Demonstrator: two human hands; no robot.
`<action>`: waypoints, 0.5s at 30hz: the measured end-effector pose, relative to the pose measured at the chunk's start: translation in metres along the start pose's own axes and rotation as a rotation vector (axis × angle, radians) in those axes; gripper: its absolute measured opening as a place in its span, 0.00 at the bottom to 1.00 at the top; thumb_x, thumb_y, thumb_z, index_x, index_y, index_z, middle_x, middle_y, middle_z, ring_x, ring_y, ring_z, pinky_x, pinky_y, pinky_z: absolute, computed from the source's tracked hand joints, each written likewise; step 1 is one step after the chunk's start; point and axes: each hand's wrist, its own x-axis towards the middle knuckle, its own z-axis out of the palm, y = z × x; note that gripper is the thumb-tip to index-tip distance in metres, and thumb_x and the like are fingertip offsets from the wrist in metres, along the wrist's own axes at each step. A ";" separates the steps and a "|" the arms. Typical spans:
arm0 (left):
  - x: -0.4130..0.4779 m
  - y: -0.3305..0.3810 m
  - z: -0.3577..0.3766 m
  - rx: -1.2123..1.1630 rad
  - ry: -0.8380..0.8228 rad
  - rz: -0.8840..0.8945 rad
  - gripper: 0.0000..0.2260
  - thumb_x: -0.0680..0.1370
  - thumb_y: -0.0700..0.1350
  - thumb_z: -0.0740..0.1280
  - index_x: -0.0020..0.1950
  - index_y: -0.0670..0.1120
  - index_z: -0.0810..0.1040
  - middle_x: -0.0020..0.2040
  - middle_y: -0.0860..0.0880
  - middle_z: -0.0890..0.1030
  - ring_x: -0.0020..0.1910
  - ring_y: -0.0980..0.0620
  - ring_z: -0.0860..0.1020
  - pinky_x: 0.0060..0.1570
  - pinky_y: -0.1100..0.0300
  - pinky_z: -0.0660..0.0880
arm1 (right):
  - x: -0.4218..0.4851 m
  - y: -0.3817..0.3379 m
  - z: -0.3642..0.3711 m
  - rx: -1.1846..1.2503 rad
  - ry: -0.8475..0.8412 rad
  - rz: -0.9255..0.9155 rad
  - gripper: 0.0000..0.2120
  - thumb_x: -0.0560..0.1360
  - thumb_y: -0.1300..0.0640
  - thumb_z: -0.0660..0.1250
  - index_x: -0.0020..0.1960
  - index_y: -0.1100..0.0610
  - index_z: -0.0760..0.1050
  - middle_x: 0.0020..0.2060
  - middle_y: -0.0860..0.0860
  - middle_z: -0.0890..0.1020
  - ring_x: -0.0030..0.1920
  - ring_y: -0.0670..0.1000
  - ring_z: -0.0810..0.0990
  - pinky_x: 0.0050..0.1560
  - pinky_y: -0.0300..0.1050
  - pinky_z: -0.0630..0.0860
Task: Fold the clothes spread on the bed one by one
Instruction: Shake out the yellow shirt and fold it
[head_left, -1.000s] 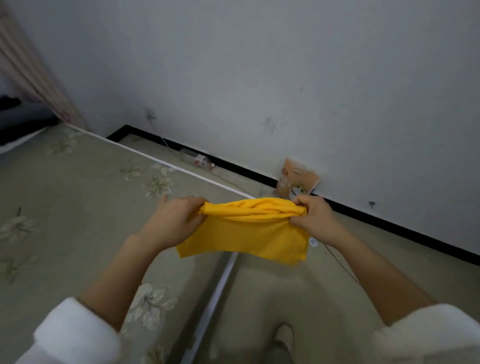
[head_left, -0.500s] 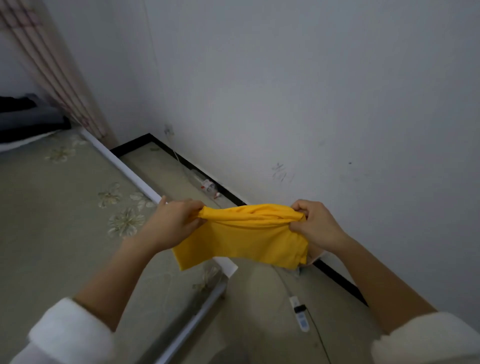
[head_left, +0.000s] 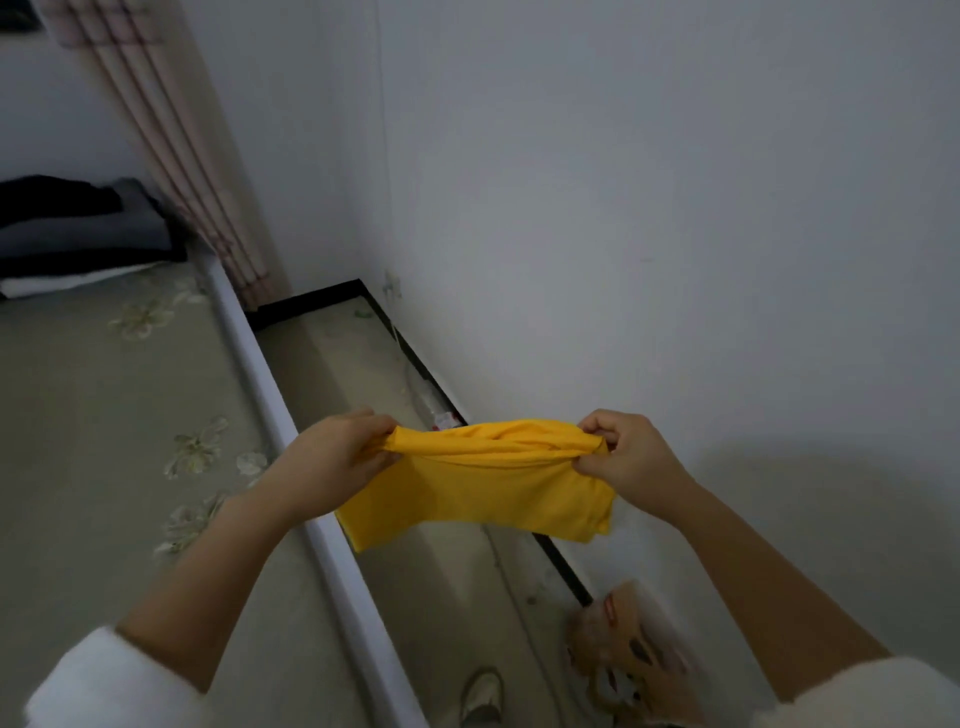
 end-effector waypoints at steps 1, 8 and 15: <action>0.014 -0.004 -0.002 -0.011 0.024 -0.015 0.04 0.79 0.47 0.65 0.53 0.50 0.77 0.46 0.52 0.77 0.43 0.53 0.76 0.42 0.60 0.72 | 0.023 0.000 -0.005 -0.003 -0.020 -0.014 0.09 0.66 0.71 0.71 0.41 0.59 0.78 0.36 0.62 0.81 0.36 0.53 0.75 0.39 0.49 0.72; 0.084 -0.042 -0.023 -0.012 0.183 -0.137 0.04 0.77 0.45 0.68 0.51 0.49 0.79 0.41 0.58 0.71 0.37 0.60 0.71 0.36 0.70 0.64 | 0.172 -0.016 -0.011 0.003 -0.181 -0.084 0.09 0.67 0.72 0.70 0.42 0.59 0.78 0.37 0.58 0.81 0.38 0.53 0.76 0.42 0.47 0.72; 0.143 -0.100 -0.059 0.033 0.272 -0.347 0.09 0.78 0.48 0.67 0.56 0.47 0.79 0.52 0.50 0.75 0.45 0.49 0.77 0.45 0.53 0.75 | 0.312 -0.046 0.017 0.025 -0.276 -0.214 0.10 0.69 0.67 0.72 0.42 0.53 0.79 0.39 0.54 0.83 0.41 0.53 0.80 0.42 0.46 0.76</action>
